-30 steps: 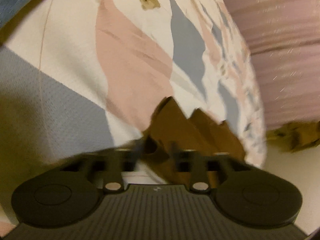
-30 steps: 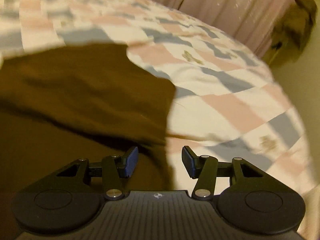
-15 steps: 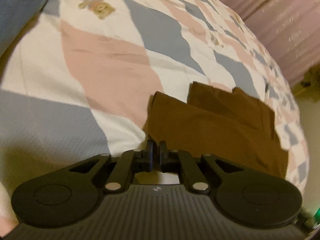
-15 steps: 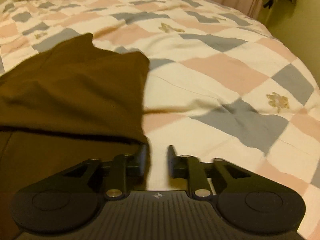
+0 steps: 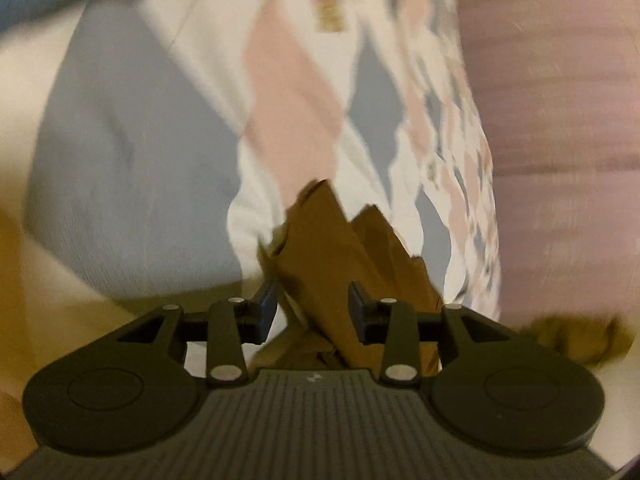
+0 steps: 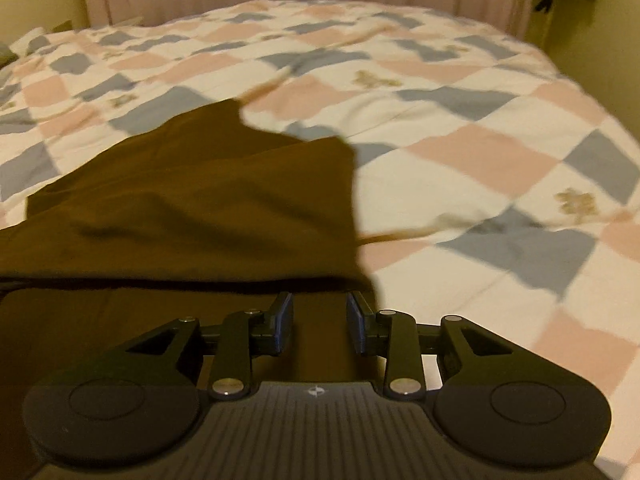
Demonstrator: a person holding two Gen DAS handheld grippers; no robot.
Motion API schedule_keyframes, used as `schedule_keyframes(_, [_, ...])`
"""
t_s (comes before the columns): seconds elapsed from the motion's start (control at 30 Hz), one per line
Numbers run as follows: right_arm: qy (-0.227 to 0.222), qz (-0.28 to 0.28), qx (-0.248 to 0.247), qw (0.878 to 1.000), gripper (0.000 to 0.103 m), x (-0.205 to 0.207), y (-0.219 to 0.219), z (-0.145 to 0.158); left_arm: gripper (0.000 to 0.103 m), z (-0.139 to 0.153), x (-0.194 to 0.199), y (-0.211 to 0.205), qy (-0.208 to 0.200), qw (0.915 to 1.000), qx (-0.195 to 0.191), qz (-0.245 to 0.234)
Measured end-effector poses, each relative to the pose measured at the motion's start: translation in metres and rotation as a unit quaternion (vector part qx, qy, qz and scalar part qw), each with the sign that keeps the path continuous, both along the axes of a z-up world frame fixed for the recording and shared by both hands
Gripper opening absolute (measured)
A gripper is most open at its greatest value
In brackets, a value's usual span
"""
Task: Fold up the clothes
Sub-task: 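Grasp the shirt edge with the left tool and fold it over the body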
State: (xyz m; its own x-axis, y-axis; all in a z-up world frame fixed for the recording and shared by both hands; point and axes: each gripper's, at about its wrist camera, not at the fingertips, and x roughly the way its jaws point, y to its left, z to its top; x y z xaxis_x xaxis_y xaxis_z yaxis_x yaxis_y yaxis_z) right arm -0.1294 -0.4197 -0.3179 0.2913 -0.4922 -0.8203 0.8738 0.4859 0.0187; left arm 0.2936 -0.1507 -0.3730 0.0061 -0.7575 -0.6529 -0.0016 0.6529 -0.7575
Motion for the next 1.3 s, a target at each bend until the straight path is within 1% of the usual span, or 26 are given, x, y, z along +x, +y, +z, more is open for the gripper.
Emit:
schedule_keyframes(0.07, [-0.003, 0.005, 0.006, 1.000, 0.034, 0.005, 0.003, -0.001, 0.033, -0.014, -0.004, -0.004, 0.026, 0.9993, -0.005, 0.024])
schedule_keyframes(0.13, [-0.003, 0.010, 0.011, 1.000, 0.035, 0.007, 0.006, -0.002, 0.033, -0.012, -0.004, -0.011, 0.005, 0.9995, 0.017, 0.028])
schedule_keyframes(0.23, [0.000, 0.013, 0.014, 1.000, 0.035, 0.006, 0.007, -0.003, 0.013, -0.010, -0.004, -0.021, -0.028, 0.9978, 0.049, 0.034])
schedule_keyframes(0.27, [0.000, 0.011, 0.015, 1.000, 0.035, 0.004, 0.007, -0.002, 0.010, -0.005, -0.005, -0.027, -0.050, 0.9963, 0.065, 0.026])
schedule_keyframes(0.3, [-0.001, 0.008, 0.016, 1.000, 0.035, 0.002, 0.007, -0.002, 0.009, 0.011, -0.012, -0.042, -0.117, 0.9884, 0.095, -0.017])
schedule_keyframes(0.33, [-0.003, 0.005, 0.017, 1.000, 0.035, -0.001, 0.007, -0.002, 0.009, 0.029, -0.032, -0.063, -0.214, 0.9669, 0.116, -0.078])
schedule_keyframes(0.37, [-0.005, 0.001, 0.019, 1.000, 0.035, -0.004, 0.006, -0.001, 0.009, 0.047, -0.051, -0.083, -0.307, 0.9319, 0.135, -0.138])
schedule_keyframes(0.4, [-0.007, -0.004, 0.020, 1.000, 0.035, -0.007, 0.005, -0.001, 0.009, 0.066, -0.071, -0.103, -0.396, 0.8840, 0.152, -0.197])
schedule_keyframes(0.43, [-0.010, -0.007, 0.022, 1.000, 0.035, -0.010, 0.003, -0.001, 0.009, 0.080, -0.091, -0.121, -0.470, 0.8312, 0.161, -0.250])
schedule_keyframes(0.47, [-0.012, -0.012, 0.026, 1.000, 0.035, -0.014, 0.001, -0.002, 0.010, 0.081, -0.115, -0.131, -0.508, 0.7962, 0.146, -0.295])
schedule_keyframes(0.5, [-0.015, -0.017, 0.029, 0.999, 0.035, -0.017, -0.001, -0.002, 0.011, 0.082, -0.140, -0.140, -0.543, 0.7573, 0.130, -0.339])
schedule_keyframes(0.57, [-0.021, -0.027, 0.036, 0.999, 0.035, -0.024, -0.005, -0.003, 0.016, 0.082, -0.187, -0.159, -0.602, 0.6721, 0.099, -0.420])
schedule_keyframes(0.63, [-0.026, -0.032, 0.043, 0.998, 0.037, -0.031, -0.009, -0.003, 0.016, 0.058, -0.223, -0.169, -0.623, 0.6063, 0.088, -0.486])
schedule_keyframes(0.67, [-0.027, -0.032, 0.046, 0.998, 0.038, -0.034, -0.010, -0.003, 0.018, 0.048, -0.232, -0.171, -0.626, 0.5903, 0.087, -0.502])
schedule_keyframes(0.73, [-0.024, -0.023, 0.045, 0.998, 0.040, -0.039, -0.012, -0.001, 0.018, 0.040, -0.235, -0.168, -0.605, 0.6054, 0.091, -0.510])
schedule_keyframes(0.77, [-0.023, -0.017, 0.043, 0.999, 0.041, -0.041, -0.012, 0.000, 0.020, 0.038, -0.233, -0.165, -0.589, 0.6216, 0.091, -0.509])
schedule_keyframes(0.87, [-0.009, 0.016, 0.034, 0.999, 0.042, -0.035, -0.010, 0.001, 0.032, 0.056, -0.184, -0.139, -0.483, 0.7596, 0.092, -0.426])
schedule_keyframes(0.9, [-0.004, 0.030, 0.032, 0.999, 0.042, -0.031, -0.008, 0.001, 0.033, 0.062, -0.160, -0.123, -0.442, 0.8080, 0.097, -0.377])
schedule_keyframes(0.93, [-0.002, 0.044, 0.032, 0.999, 0.042, -0.025, -0.006, 0.000, 0.033, 0.066, -0.136, -0.105, -0.397, 0.8524, 0.102, -0.324])
schedule_keyframes(0.97, [-0.002, 0.055, 0.034, 0.998, 0.043, -0.019, -0.004, -0.001, 0.034, 0.064, -0.112, -0.087, -0.346, 0.8942, 0.102, -0.265])
schedule_keyframes(1.0, [-0.005, 0.061, 0.038, 0.997, 0.044, -0.012, -0.001, -0.003, 0.034, 0.058, -0.090, -0.071, -0.292, 0.9295, 0.094, -0.205])
schedule_keyframes(1.03, [-0.007, 0.068, 0.041, 0.997, 0.045, -0.006, 0.001, -0.005, 0.034, 0.051, -0.069, -0.055, -0.235, 0.9576, 0.085, -0.143])
schedule_keyframes(1.07, [-0.010, 0.073, 0.046, 0.996, 0.045, 0.001, 0.003, -0.007, 0.034, 0.043, -0.051, -0.041, -0.180, 0.9771, 0.074, -0.087])
schedule_keyframes(1.13, [-0.012, 0.083, 0.056, 0.995, 0.045, 0.014, 0.008, -0.010, 0.034, 0.020, -0.034, -0.026, -0.090, 0.9952, 0.038, -0.009])
schedule_keyframes(1.2, [-0.010, 0.096, 0.060, 0.994, 0.047, 0.024, 0.014, -0.013, 0.034, -0.004, -0.024, -0.020, -0.017, 0.9986, 0.009, 0.050])
schedule_keyframes(1.3, [0.000, 0.113, 0.057, 0.992, 0.049, 0.035, 0.020, -0.015, 0.034, -0.036, -0.024, -0.024, 0.046, 0.9931, 0.001, 0.108])
